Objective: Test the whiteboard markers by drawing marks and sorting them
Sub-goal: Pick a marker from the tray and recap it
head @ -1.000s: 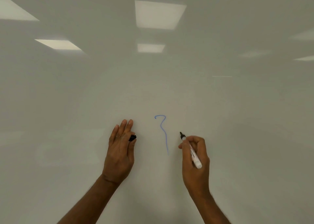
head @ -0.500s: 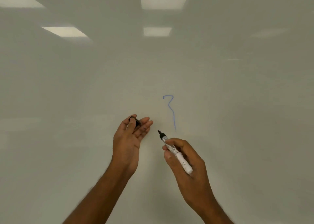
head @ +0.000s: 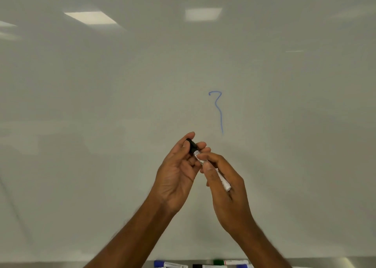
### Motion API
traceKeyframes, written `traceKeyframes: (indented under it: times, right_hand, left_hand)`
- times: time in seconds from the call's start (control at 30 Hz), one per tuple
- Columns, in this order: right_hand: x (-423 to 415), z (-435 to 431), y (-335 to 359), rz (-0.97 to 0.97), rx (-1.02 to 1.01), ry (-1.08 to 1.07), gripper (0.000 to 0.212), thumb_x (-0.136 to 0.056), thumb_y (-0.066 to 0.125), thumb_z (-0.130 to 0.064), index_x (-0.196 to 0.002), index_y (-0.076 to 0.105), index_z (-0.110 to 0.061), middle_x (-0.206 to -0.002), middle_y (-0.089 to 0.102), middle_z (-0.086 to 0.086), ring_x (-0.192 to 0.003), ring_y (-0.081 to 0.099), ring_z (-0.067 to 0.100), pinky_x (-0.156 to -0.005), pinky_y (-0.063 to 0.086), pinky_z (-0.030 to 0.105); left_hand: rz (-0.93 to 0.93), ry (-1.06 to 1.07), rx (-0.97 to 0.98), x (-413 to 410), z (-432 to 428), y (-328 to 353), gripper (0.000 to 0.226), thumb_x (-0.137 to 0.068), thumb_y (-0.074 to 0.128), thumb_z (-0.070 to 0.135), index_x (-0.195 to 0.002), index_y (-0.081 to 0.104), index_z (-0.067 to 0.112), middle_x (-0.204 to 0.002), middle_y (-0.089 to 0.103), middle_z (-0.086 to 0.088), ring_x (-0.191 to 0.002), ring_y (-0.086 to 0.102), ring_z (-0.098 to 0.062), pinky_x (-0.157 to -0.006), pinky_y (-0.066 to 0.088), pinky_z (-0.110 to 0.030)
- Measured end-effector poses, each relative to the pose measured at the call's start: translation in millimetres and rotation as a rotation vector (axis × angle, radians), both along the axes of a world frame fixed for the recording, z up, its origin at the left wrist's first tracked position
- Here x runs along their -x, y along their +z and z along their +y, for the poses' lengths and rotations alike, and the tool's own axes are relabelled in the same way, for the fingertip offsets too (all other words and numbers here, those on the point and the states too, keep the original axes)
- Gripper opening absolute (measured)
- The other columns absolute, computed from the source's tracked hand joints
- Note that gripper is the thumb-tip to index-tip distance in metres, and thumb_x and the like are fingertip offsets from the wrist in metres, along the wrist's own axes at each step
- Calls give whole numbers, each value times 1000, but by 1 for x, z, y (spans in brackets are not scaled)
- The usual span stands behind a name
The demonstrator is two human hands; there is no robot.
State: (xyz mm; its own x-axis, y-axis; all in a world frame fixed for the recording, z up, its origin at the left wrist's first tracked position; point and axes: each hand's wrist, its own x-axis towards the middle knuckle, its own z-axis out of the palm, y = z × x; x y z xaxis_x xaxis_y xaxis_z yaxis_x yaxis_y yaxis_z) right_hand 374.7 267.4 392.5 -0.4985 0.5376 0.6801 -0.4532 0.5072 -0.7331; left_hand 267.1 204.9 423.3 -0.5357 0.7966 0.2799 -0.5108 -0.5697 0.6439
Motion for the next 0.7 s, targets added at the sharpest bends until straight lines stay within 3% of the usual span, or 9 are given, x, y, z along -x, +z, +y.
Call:
traceKeyframes:
  times: [0.2, 0.37, 0.5, 0.6, 0.7]
  right_hand:
    - [-3, 0, -19, 5, 53, 37, 26, -100, 49, -20, -118, 67, -13, -117, 70, -14, -119, 62, 5, -101, 47, 15]
    - [-10, -5, -40, -18, 83, 97, 23, -101, 50, -13, -118, 65, -12, -116, 70, -15, -118, 63, 8, -100, 49, 18]
    - [-21, -21, -60, -47, 103, 55, 14, -96, 60, -24, -110, 64, -25, -100, 71, -16, -96, 70, 14, -79, 56, 18]
    - [-28, -36, -73, -113, 29, -38, 14, -93, 66, -29, -105, 68, -21, -80, 69, -13, -72, 66, 12, -63, 50, 12]
    - [-32, -55, -88, -210, -68, -93, 16, -91, 65, -33, -101, 69, -21, -72, 63, -16, -65, 62, 8, -59, 47, 10]
  left_hand:
    - [-51, 88, 22, -18, 2, -22, 22, -101, 50, 20, -118, 62, 11, -96, 68, -16, -89, 69, -25, -82, 59, -37]
    - [-2, 153, 108, -25, -13, -41, 25, -103, 47, 19, -123, 60, 11, -100, 68, -16, -94, 68, -26, -94, 53, -44]
    - [68, 228, 160, -33, -38, -60, 31, -105, 43, 18, -129, 59, 8, -109, 69, -20, -108, 68, -33, -100, 50, -47]
    - [147, 307, 203, -32, -60, -76, 34, -107, 36, 17, -132, 56, 5, -117, 68, -25, -117, 64, -40, -103, 50, -48]
    - [261, 368, 265, -27, -89, -93, 37, -109, 30, 17, -135, 53, 2, -121, 67, -26, -117, 64, -40, -105, 48, -49]
